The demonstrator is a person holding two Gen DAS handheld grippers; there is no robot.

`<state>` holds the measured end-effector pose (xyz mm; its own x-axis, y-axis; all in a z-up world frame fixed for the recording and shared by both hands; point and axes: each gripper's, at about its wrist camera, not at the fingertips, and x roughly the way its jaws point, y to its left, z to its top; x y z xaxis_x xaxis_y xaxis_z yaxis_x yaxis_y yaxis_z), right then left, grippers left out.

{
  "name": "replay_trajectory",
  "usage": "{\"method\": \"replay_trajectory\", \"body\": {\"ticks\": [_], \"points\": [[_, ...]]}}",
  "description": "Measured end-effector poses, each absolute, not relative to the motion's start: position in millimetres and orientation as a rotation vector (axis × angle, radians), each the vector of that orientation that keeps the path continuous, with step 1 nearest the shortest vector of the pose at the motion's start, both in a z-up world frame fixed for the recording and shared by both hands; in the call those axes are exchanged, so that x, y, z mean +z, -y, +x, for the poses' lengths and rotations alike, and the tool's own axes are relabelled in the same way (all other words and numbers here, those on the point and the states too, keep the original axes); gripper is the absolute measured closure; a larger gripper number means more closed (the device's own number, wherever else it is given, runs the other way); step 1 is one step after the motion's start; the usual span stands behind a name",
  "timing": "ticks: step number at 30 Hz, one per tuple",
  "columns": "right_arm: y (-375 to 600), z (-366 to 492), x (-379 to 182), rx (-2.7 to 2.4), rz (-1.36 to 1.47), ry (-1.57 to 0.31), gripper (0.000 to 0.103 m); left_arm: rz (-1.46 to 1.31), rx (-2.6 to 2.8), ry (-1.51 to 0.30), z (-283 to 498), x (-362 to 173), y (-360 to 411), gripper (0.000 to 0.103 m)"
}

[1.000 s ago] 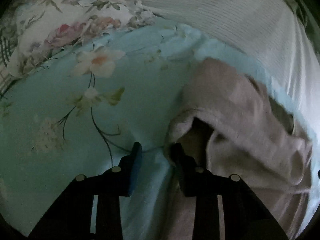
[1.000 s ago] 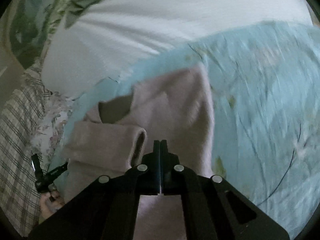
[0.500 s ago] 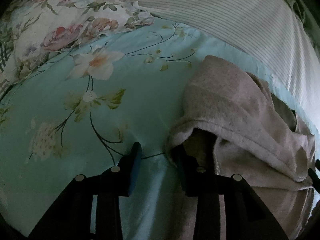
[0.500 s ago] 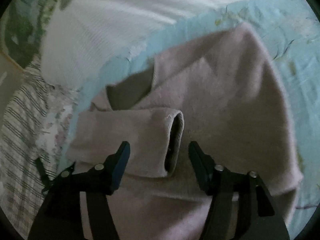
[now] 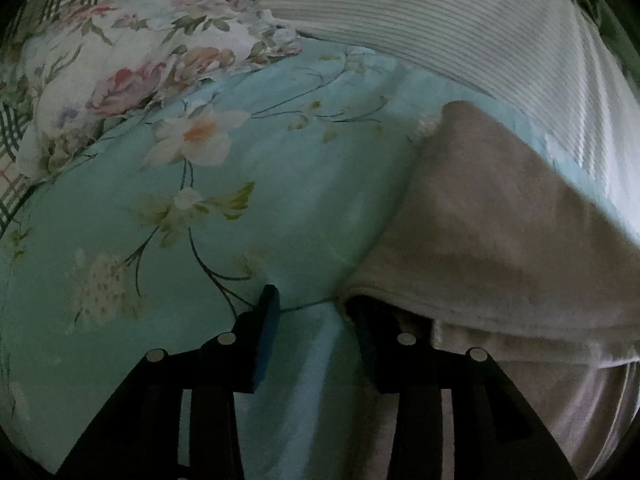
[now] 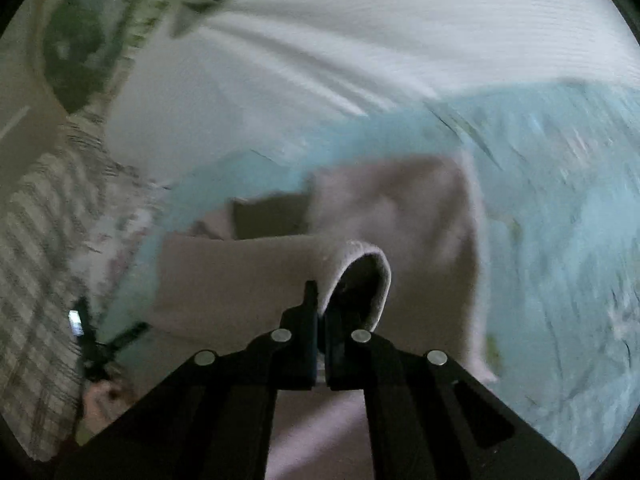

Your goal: Fold small clothes

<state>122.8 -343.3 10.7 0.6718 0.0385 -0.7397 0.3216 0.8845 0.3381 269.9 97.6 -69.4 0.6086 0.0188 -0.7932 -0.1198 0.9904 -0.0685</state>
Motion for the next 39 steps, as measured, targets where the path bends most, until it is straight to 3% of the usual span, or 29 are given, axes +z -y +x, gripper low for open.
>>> {"method": "replay_trajectory", "body": {"ticks": [6, 12, 13, 14, 16, 26, 33, 39], "points": [[346, 129, -29, -0.227, 0.479, -0.957, 0.1, -0.076, 0.082, -0.891, 260, -70, -89, 0.062], [326, 104, 20, -0.304, 0.443, -0.838, 0.094, -0.152, 0.077, -0.87, 252, -71, -101, 0.055], [317, 107, 29, -0.266, 0.439, -0.814, 0.081, -0.157, 0.079, -0.858, 250, -71, -101, 0.054], [310, 113, 35, -0.223, 0.437, -0.81, 0.054, -0.162, 0.083, -0.847, 248, -71, -101, 0.053], [283, 145, 42, -0.083, 0.419, -0.826, 0.026, -0.175, 0.086, -0.834, 246, -72, -102, 0.051], [153, 393, 3, 0.387, 0.396, -1.034, 0.026, -0.244, 0.049, -0.796, 243, -73, -111, 0.049], [87, 473, -81, 0.592, 0.357, -1.523, 0.024, -0.287, 0.017, -0.754, 238, -72, -117, 0.049], [73, 479, -85, 0.829, 0.661, -1.354, 0.019, -0.308, -0.001, -0.731, 236, -71, -119, 0.049]]}}
